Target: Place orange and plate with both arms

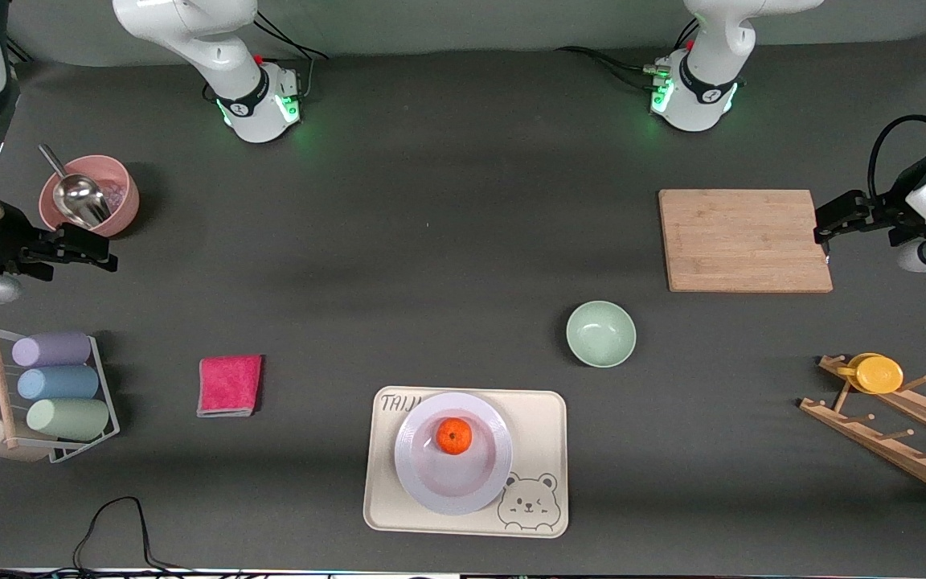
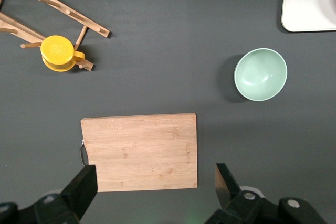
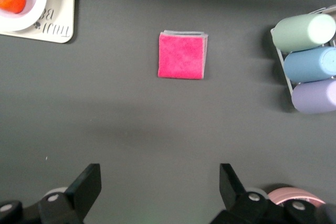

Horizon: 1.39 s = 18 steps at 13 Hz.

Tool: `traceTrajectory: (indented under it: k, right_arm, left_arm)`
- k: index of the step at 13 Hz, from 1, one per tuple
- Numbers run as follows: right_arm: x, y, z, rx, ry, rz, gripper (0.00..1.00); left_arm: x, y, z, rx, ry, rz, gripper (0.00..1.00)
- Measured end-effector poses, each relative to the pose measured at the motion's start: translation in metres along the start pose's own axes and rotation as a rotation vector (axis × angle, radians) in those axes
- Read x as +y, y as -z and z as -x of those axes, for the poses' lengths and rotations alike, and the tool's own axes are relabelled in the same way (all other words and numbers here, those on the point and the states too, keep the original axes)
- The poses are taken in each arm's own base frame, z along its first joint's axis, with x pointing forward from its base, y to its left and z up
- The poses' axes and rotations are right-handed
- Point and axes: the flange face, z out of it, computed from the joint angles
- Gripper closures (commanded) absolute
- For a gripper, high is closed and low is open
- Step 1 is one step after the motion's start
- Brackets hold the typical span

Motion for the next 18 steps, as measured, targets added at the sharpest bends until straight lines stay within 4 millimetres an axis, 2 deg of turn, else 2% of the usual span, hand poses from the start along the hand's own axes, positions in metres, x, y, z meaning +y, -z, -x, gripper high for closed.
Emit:
traceTrajectory:
  k: [4,5,7,10,11,18]
  right_arm:
    - [-0.044,0.0,0.002,-0.014,-0.047,-0.014,0.0]
    - [-0.05,0.001,0.002,-0.013,-0.051,-0.013,0.0]
    - [-0.039,0.003,0.004,-0.014,-0.072,-0.011,0.0]
    - [-0.004,0.003,0.007,-0.022,-0.134,-0.01,0.0]
    - [0.001,0.003,0.007,-0.022,-0.143,-0.01,0.0]
    - [-0.014,0.009,0.01,-0.016,-0.119,-0.005,0.0]
  left_arm:
    - [0.0,0.0,0.0,0.0,0.0,0.0,0.0]
    - [0.0,0.0,0.0,0.0,0.0,0.0,0.0]
    - [0.0,0.0,0.0,0.0,0.0,0.0,0.0]
    - [0.0,0.0,0.0,0.0,0.0,0.0,0.0]
    - [0.0,0.0,0.0,0.0,0.0,0.0,0.0]
    - [0.0,0.0,0.0,0.0,0.0,0.0,0.0]
